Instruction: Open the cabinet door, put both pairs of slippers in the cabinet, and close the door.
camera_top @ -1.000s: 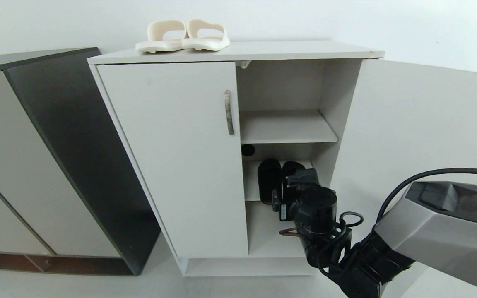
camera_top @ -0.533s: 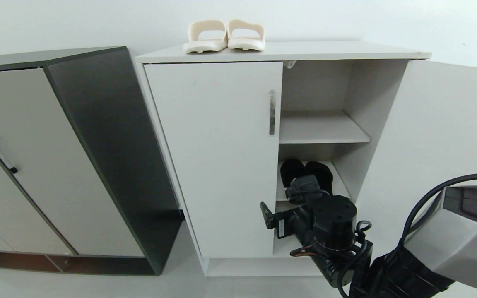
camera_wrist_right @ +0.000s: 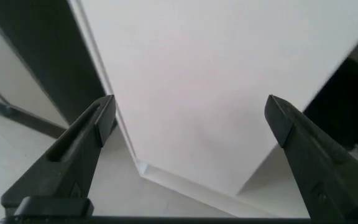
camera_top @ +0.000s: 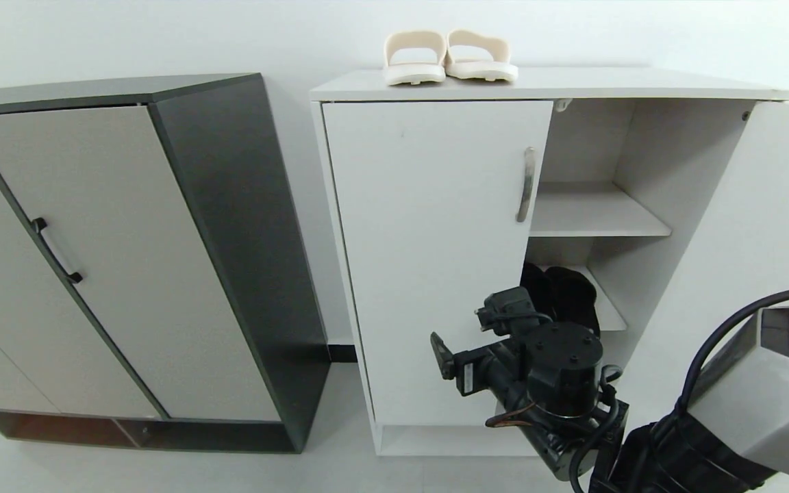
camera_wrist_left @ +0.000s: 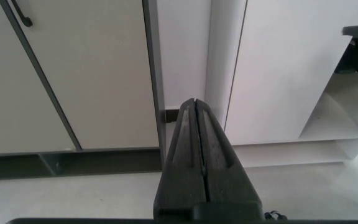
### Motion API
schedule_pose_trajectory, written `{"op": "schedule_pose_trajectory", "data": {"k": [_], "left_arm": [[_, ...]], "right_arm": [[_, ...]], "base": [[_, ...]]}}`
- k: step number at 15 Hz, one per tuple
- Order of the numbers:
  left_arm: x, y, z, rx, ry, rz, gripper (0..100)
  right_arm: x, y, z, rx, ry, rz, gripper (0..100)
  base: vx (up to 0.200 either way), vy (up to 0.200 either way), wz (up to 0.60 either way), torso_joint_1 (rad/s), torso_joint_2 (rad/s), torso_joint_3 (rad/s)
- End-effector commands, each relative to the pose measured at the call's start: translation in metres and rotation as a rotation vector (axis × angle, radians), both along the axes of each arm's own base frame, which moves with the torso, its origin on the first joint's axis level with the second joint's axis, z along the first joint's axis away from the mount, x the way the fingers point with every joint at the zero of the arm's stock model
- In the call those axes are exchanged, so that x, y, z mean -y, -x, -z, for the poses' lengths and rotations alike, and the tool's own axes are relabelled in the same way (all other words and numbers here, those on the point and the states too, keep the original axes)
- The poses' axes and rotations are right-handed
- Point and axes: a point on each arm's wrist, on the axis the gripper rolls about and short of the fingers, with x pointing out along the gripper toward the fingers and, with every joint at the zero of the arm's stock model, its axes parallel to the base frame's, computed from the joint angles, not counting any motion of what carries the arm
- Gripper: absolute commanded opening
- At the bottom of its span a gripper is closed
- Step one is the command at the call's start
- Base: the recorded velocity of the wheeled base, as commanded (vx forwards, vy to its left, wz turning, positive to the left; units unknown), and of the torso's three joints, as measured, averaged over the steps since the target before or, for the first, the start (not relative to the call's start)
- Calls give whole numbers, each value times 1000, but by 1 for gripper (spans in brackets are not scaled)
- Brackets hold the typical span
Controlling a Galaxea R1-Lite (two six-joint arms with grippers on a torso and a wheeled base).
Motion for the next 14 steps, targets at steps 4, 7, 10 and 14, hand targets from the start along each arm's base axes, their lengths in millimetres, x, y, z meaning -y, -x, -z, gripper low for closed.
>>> {"op": "schedule_pose_trajectory", "data": {"k": [4, 7, 10, 14], "left_arm": [[0, 0, 0, 1, 0, 0, 0], [0, 0, 0, 1, -1, 0, 0], [0, 0, 0, 1, -1, 0, 0], [0, 0, 0, 1, -1, 0, 0]], "right_arm": [[2, 0, 2, 3, 25, 1, 100], [2, 1, 3, 0, 38, 0, 100], [2, 1, 3, 1, 37, -3, 100], [1, 1, 3, 1, 37, -7, 100]], "base": [[0, 0, 0, 0, 0, 0], [0, 0, 0, 0, 0, 0], [0, 0, 0, 0, 0, 0], [0, 0, 0, 0, 0, 0]]}}
